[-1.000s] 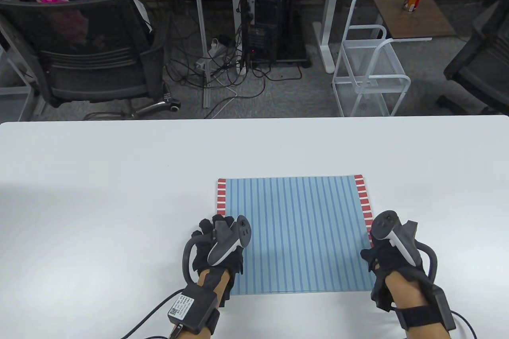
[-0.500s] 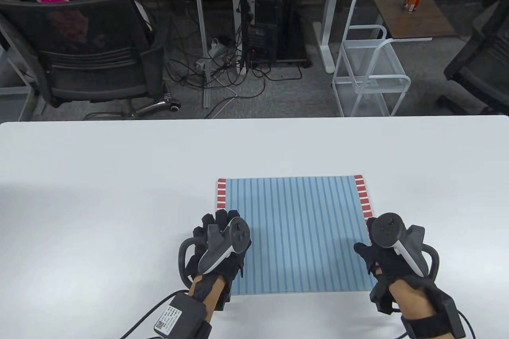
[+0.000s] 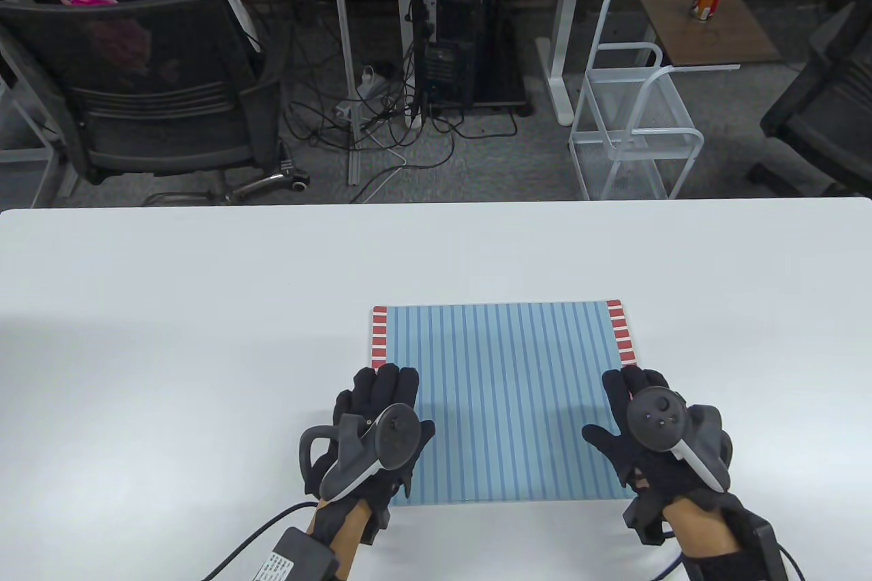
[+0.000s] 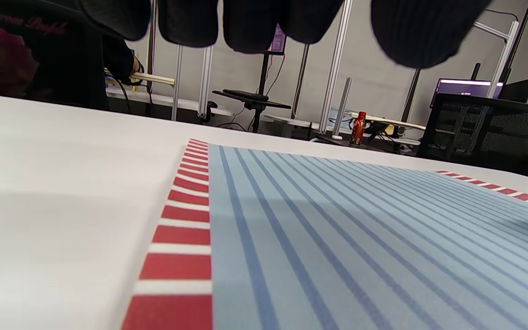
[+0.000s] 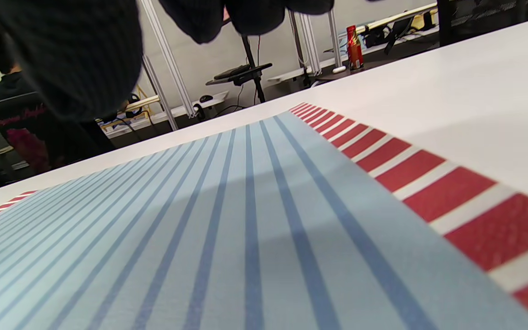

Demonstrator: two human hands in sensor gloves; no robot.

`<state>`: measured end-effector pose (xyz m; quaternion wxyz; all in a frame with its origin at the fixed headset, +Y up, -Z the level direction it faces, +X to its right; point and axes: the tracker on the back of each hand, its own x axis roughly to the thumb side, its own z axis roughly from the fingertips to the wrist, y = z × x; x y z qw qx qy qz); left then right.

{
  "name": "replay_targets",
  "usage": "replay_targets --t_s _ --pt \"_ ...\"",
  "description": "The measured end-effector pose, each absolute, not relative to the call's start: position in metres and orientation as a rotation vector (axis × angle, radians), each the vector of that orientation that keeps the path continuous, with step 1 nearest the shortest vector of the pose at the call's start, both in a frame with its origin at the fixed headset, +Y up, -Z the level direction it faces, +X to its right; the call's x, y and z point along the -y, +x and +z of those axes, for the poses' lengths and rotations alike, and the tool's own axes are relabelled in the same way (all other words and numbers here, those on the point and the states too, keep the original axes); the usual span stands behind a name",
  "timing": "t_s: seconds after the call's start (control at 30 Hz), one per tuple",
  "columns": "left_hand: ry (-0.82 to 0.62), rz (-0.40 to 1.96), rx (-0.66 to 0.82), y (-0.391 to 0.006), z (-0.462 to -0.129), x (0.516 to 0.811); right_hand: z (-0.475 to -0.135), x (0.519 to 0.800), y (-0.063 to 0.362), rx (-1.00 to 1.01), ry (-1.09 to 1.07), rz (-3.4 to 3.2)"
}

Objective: Unroll mouse pads and stack together

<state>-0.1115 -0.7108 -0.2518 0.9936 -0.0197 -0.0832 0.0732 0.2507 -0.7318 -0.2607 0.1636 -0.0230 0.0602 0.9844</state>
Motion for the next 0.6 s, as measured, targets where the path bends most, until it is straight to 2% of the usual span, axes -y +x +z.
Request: replay_targets --t_s 0.07,0.27,0.6 --pt "-0.093 0.137 0.167 -0.114 -0.253 0.715 -0.263 0.736 0.252 -0.222 -0.06 2.797" --pt "-0.123 0.137 0.16 -0.12 -0.253 0.719 -0.264 0.744 0.258 -0.323 -0.065 2.771" --pt "-0.126 0.14 0.154 -0.121 -0.254 0.721 -0.263 0.744 0.256 -0.336 -0.055 2.783"
